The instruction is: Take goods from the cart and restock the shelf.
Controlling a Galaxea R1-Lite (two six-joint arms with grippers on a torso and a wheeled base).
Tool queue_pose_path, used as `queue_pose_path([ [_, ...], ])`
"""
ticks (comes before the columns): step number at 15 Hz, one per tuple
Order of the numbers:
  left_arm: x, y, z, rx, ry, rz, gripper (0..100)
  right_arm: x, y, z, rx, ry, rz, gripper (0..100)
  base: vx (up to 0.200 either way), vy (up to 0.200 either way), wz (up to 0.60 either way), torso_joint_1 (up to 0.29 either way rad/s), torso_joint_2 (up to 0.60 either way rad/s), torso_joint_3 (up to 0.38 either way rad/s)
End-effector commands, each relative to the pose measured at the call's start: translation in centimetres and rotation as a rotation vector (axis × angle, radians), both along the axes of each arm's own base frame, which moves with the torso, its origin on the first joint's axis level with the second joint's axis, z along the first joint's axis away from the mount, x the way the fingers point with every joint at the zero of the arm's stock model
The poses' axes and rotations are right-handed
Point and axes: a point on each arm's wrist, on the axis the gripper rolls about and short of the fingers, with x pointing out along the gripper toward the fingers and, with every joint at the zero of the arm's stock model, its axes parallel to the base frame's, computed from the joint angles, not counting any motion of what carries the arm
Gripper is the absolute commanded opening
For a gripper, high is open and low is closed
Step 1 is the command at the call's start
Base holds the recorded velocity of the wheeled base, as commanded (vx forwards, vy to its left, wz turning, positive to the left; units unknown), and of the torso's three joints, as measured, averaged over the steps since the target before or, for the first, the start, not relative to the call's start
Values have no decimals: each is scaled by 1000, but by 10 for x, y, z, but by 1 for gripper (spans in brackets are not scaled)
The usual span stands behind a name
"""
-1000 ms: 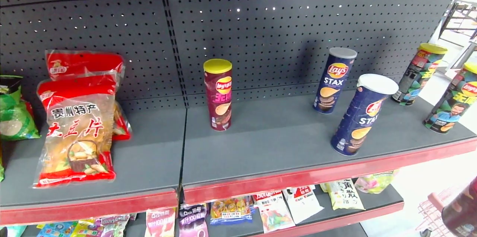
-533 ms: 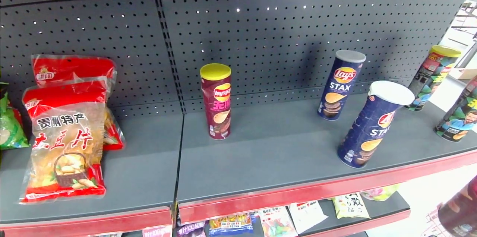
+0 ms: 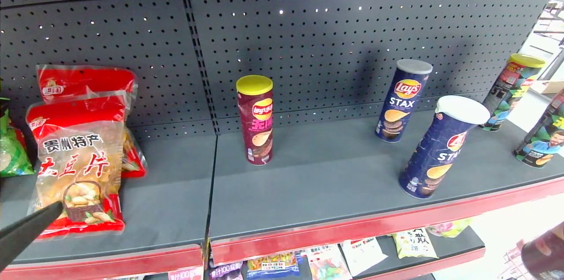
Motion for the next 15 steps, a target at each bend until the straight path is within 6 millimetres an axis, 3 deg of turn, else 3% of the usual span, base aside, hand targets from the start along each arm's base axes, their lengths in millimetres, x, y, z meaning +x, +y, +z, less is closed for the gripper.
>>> queue_pose_path([
  [1,57,-30,-3,-93,147,-241,100,-2,0,3,-1,-19,-10,0,0,0,0,0,0,0],
  [4,91,-43,-8,-75,237,-278,100,-4,-1,10,2,-46,-26,0,0,0,0,0,0,0],
  [9,164,-70,-11,-59,234,-281,100,-10,-2,-6,4,-37,-32,0,0,0,0,0,0,0],
  [15,197,-94,-29,-26,145,-391,100,-9,-1,-5,10,-33,-33,0,0,0,0,0,0,0],
])
